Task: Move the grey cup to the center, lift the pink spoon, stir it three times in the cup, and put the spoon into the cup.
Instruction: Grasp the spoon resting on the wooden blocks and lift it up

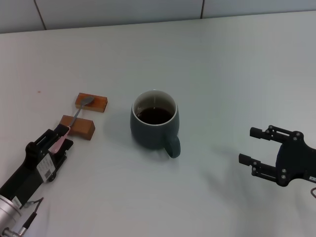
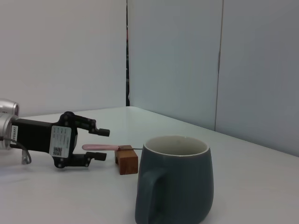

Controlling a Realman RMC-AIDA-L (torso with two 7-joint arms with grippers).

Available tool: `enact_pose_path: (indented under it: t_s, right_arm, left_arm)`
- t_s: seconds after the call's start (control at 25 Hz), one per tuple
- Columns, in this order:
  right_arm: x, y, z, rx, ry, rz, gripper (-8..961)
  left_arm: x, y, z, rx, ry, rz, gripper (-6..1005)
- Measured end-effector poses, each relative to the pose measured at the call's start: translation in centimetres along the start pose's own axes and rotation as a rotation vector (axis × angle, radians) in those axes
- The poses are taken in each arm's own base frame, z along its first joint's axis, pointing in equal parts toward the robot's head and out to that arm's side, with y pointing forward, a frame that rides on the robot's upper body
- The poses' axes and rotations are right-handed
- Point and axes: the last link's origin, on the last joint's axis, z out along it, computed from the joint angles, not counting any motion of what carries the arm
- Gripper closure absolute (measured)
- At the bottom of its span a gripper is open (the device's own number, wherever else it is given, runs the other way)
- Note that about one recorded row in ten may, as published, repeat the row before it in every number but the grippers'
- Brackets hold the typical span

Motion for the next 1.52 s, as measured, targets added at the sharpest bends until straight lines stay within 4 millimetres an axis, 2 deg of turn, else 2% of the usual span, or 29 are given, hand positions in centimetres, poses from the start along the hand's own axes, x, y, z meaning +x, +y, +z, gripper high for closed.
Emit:
enact_pose_path:
  t_s: [0.08,0.28,0.84,1.24,1.52]
  right_arm:
    - [-0.01,0.01,0.01,-0.002,0.000,0.000,279]
    - [-0.01,0.06,0.05,-0.003,-0.001,0.001,279]
    - [0.01,0.11,0.08,-0.004,-0.002,0.003,279]
    - [-0.12,-0.02,0.22,-0.007,-0.003,0.012,279]
    - [-0.25,-0.14,0.38,-0.011,-0.005,0.008,279]
  left_arm:
    - [0.00,0.00,0.00,0.000,0.000,0.001,477]
    - [0.01,-0.05,-0.11,0.001,0.002,0.008,572]
    - [0.33,-0.24,0.08,0.022,0.008,0.030,650]
    - [0.60,-0.13,0.28,0.021,0.011,0.051,661]
    - [0.57,-0.16,0.37,0.024,0.010,0.059,722]
